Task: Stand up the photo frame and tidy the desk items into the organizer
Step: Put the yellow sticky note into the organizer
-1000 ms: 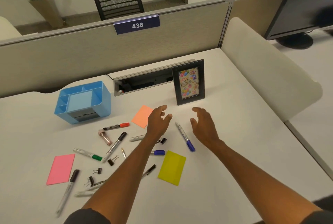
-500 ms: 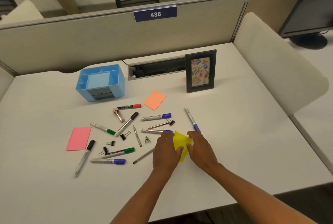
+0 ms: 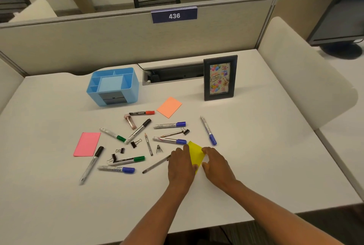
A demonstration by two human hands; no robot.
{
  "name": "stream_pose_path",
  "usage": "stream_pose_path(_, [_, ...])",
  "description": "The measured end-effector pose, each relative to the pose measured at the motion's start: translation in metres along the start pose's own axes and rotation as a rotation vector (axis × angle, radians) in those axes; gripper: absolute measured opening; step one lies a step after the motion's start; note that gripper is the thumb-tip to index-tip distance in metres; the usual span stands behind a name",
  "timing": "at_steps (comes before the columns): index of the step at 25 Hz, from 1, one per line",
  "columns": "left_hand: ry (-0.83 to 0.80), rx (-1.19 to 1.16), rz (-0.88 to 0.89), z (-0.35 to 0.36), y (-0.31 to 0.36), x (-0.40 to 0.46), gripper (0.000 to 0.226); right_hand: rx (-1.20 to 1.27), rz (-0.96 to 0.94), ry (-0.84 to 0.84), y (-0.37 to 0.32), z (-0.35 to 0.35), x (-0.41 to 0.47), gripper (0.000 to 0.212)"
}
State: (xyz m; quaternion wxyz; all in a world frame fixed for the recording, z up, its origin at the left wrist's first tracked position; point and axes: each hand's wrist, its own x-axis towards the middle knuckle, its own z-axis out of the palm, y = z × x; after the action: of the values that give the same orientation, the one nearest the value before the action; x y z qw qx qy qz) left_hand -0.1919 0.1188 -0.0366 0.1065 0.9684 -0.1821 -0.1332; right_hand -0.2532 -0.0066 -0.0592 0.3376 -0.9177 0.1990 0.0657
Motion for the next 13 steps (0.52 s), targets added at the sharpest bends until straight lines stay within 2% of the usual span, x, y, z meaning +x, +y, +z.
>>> stream_pose_path(7, [-0.011,0.072,-0.057,-0.0028,0.0023,0.0072,0.080,0.005,-0.040,-0.012,0.0048,-0.0023,-0.0013,0.054])
stream_pose_path(13, [0.063,0.058,-0.094,0.0034,0.0048,0.0091,0.047,0.024,-0.023,-0.083,0.0088,-0.0010,-0.0003,0.060])
